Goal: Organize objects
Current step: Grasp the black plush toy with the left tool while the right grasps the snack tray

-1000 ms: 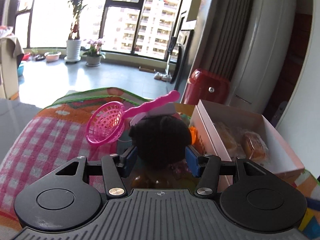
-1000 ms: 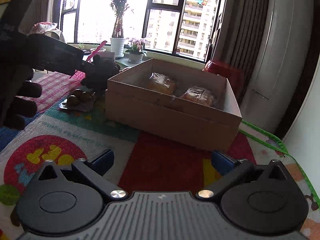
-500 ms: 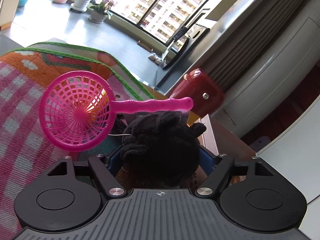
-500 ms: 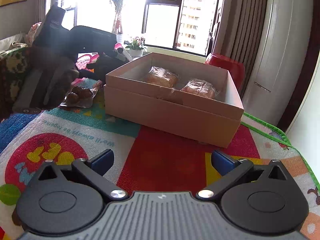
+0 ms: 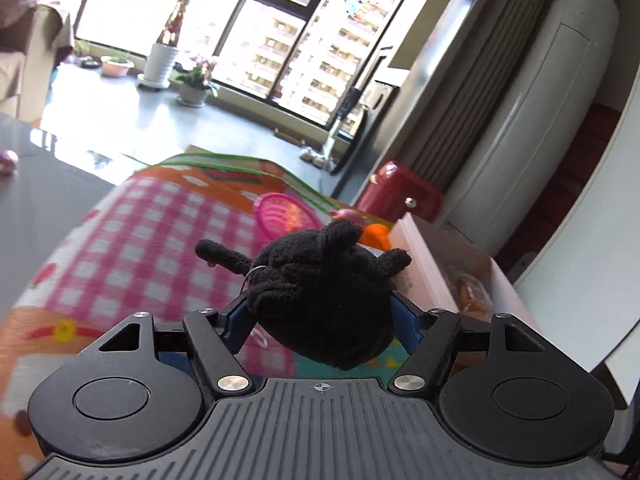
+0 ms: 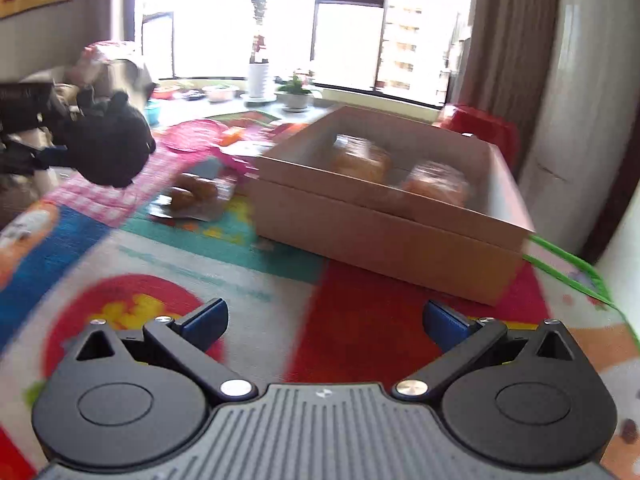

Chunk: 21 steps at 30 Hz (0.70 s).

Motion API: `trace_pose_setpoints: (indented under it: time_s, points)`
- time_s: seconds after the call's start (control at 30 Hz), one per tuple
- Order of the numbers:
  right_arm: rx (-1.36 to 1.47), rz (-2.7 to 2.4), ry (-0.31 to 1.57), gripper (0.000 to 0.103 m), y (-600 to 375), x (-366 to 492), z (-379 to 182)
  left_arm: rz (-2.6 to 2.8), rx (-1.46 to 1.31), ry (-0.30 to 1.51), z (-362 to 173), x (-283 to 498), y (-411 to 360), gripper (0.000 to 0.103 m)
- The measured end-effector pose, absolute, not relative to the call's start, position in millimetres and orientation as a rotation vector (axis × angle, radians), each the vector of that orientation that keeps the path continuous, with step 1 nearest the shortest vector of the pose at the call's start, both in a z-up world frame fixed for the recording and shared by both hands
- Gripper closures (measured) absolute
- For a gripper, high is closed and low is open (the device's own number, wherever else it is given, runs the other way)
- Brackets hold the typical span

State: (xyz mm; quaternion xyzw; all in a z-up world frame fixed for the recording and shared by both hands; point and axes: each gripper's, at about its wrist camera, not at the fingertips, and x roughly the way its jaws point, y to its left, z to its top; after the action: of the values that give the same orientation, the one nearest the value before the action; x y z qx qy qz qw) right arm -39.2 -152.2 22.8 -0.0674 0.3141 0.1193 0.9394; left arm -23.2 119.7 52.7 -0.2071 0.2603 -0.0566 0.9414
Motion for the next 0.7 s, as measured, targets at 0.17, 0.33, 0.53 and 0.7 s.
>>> trace_pose_setpoints:
  time_s: [0.17,0.33,0.53,0.7]
  points:
    - [-0.203,0.384,0.578,0.01,-86.9,-25.2,36.5,-0.057,-0.459,0.5,53.3,-44.7,154.1,0.027]
    - [-0.222,0.414,0.621,0.037,-26.6,18.4,35.7,-0.067,-0.498,0.482,48.5,-56.2,175.1,0.027]
    - [-0.301,0.321,0.614,0.047,15.1,67.5,23.0,-0.089,-0.548,0.465,42.5,-60.8,188.2,0.027]
    - [-0.283,0.324,0.685,0.064,13.1,87.0,16.2,-0.112,-0.575,0.46,39.4,-64.0,190.8,0.027]
